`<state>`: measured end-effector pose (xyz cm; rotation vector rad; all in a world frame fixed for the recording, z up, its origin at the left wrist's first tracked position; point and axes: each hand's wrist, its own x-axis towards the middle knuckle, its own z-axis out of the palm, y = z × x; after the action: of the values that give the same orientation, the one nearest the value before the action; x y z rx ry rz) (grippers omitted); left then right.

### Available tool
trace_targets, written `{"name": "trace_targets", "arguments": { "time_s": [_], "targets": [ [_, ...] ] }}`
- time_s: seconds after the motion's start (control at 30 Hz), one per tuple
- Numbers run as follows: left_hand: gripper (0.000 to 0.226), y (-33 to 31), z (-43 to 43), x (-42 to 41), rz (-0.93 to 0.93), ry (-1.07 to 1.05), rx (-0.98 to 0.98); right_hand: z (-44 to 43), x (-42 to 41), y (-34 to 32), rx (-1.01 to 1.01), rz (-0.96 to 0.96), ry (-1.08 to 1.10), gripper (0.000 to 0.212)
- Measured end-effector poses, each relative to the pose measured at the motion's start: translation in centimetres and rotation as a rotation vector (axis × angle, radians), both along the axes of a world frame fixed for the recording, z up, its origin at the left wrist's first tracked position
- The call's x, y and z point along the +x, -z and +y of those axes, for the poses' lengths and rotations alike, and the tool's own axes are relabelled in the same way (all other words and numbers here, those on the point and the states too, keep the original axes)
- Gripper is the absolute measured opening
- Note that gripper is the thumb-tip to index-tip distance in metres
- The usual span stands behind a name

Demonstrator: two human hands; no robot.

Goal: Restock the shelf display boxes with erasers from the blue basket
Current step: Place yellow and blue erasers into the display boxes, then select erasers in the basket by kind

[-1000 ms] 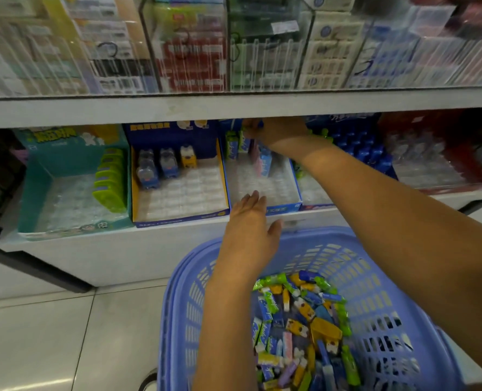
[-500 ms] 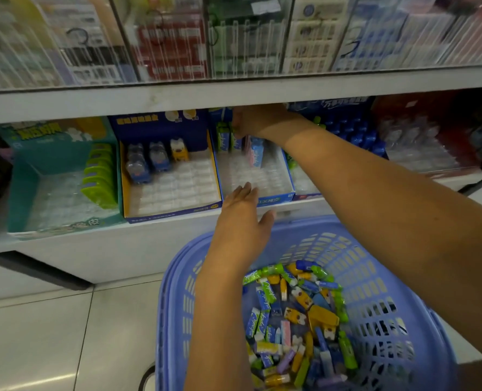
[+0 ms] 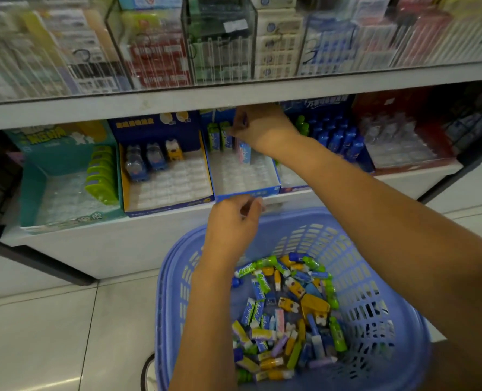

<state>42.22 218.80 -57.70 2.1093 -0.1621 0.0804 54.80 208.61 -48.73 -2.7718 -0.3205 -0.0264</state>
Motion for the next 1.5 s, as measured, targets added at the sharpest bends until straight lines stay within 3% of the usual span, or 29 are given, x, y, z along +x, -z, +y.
{"name": "trace_targets", "arguments": {
  "time_s": [0.07, 0.2, 0.3, 0.37, 0.47, 0.6, 0.7, 0.77, 0.87, 0.93, 1.1, 1.27, 1.5],
  "targets": [
    [0.028, 2.2, -0.4, 0.4, 0.164, 0.049, 0.107, -2.7, -3.8, 0.6, 0.065, 0.02, -0.024, 0.031],
    [0.035, 9.0, -2.4, -0.8, 0.501, 0.197, 0.367, -7.1, -10.9, 7.2, -0.004, 0.382, -0.004, 0.031],
    [0.025, 14.0, -3.9, -3.6, 0.674, 0.347, 0.455, -8.3, -13.4, 14.3, -0.132, 0.709, 0.029, 0.033],
    [0.034, 16.6, -4.2, -5.4, 0.72, 0.433, 0.496, -9.2, -14.2, 18.7, -0.232, 0.799, 0.055, 0.034],
    [0.03, 19.1, -4.3, -6.6, 0.726, 0.443, 0.486, -10.0, -15.4, 24.2, -0.264, 0.811, 0.126, 0.039],
    [0.026, 20.6, -4.5, -6.6, 0.673, 0.339, 0.565, -8.9, -16.5, 27.5, -0.245, 0.824, 0.214, 0.017],
    [0.022, 20.6, -5.3, -6.8, 0.731, 0.224, 0.397, -8.7, -16.6, 28.5, -0.279, 0.769, 0.179, 0.018],
    [0.04, 20.9, -5.8, -6.6, 0.798, 0.13, 0.247, -8.9, -16.5, 28.6, -0.138, 0.771, 0.136, 0.006],
    [0.05, 21.0, -6.0, -5.7, 0.844, -0.01, 0.094, -9.1, -16.3, 28.0, 0.15, 0.788, 0.071, 0.013],
    [0.051, 21.4, -5.5, -5.3, 0.845, -0.077, 0.043, -9.0, -16.1, 27.9, 0.224, 0.771, 0.053, 0.022],
    [0.039, 21.5, -3.6, -4.4, 0.904, -0.219, -0.084, -8.3, -16.8, 29.3, -0.333, 0.825, -0.107, 0.031],
    [0.037, 19.8, -3.6, -3.1, 0.957, -0.238, -0.219, -7.3, -18.1, 30.6, -0.455, 0.821, -0.159, 0.024],
    [0.021, 14.4, -2.5, -1.3, 0.96, -0.062, -0.566, -7.6, -17.0, 27.4, 0.129, 0.837, 0.133, 0.038]
  ]
}}
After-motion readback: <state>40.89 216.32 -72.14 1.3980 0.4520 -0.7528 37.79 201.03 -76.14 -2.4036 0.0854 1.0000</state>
